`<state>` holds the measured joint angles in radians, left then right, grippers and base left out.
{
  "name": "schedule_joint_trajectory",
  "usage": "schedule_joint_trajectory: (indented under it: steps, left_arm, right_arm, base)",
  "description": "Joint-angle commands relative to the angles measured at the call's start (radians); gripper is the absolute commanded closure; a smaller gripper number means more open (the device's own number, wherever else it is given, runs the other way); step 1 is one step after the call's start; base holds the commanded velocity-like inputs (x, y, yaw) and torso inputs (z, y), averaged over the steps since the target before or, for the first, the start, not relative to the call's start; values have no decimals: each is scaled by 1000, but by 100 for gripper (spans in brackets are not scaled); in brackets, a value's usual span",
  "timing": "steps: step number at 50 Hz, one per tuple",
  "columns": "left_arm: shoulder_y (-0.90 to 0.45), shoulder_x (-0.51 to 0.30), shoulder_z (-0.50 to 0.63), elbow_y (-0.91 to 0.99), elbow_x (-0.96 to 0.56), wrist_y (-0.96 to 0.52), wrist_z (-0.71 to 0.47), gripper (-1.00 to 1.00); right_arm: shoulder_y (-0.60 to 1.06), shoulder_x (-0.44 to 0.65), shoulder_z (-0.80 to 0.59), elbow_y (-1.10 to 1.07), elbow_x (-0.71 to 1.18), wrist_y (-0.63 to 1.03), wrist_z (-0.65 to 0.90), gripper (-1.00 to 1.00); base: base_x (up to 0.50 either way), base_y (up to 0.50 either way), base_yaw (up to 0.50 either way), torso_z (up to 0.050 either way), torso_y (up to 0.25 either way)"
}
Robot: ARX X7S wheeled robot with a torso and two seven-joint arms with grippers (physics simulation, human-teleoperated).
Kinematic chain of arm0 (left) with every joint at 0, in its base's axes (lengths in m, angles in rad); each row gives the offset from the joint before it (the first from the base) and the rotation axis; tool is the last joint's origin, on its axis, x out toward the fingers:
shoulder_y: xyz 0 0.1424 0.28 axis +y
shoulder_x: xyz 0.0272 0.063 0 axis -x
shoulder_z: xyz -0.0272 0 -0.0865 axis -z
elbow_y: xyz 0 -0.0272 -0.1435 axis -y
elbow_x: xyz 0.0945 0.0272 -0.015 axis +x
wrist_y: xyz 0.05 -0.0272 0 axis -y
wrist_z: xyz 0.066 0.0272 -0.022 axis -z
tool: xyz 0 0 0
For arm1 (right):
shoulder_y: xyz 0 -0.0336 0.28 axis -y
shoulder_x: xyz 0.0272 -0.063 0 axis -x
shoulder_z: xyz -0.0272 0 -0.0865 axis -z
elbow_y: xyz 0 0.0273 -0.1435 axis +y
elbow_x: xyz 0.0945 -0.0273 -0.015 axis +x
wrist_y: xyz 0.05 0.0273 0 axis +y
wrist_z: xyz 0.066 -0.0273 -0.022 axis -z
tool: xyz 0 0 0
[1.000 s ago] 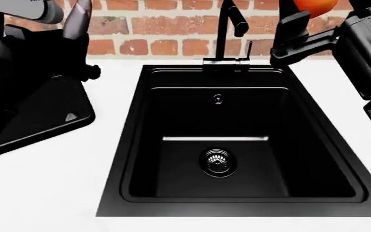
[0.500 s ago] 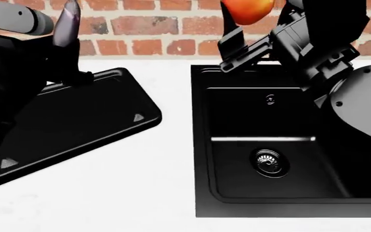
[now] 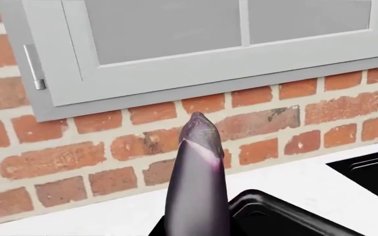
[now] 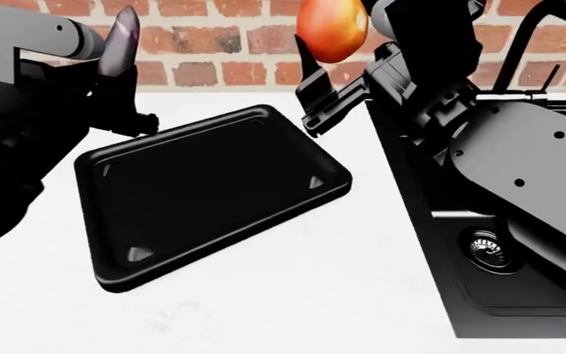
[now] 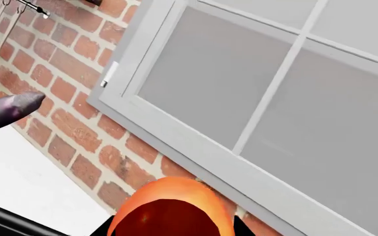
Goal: Pick up the fruits and vegetables and place them in the sink. Turn on the sink faucet to wash them. Then turn the sink off and put them in the tray.
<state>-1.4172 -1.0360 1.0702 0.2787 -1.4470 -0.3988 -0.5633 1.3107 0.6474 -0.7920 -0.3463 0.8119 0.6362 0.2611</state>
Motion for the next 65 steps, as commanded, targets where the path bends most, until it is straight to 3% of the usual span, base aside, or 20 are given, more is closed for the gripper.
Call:
schedule_joint_trajectory:
  steps: [1, 9, 18, 26, 39, 48, 49, 65]
  left_arm:
    - [-1, 21, 0, -16, 3, 5, 4, 100]
    - [-15, 36, 0, -24, 4, -10, 9, 100]
    - [-118, 106, 36, -119, 49, -128, 78, 100]
    - [-166, 164, 50, -204, 86, -160, 122, 100]
    - [-166, 146, 27, -181, 65, -154, 74, 100]
    - [-144, 142, 22, -176, 63, -135, 70, 100]
    - [-141, 140, 22, -176, 64, -133, 70, 100]
    - [-123, 124, 25, -159, 54, -140, 60, 100]
  right_arm:
    - [-15, -29, -1, 57, -22, -23, -31, 100]
    - [8, -58, 60, 72, 114, 41, -1, 100]
    - [153, -205, 99, 444, 416, 280, -103, 100]
    - [189, -286, -39, 712, 327, 318, -278, 100]
    - [162, -388, -190, 817, 224, 283, -430, 100]
    - [182, -430, -220, 884, 176, 232, -480, 100]
    - [189, -429, -216, 882, 173, 225, -478, -100]
    - [307, -333, -70, 682, 230, 197, -355, -100]
  base:
    - [125, 500, 0, 0, 0]
    - [28, 62, 0, 0, 0]
    - [0, 0, 0, 0, 0]
    - [0, 0, 0, 0, 0]
    - [0, 0, 0, 0, 0]
    - [0, 0, 0, 0, 0]
    - [0, 0, 0, 0, 0]
    - [0, 0, 0, 0, 1]
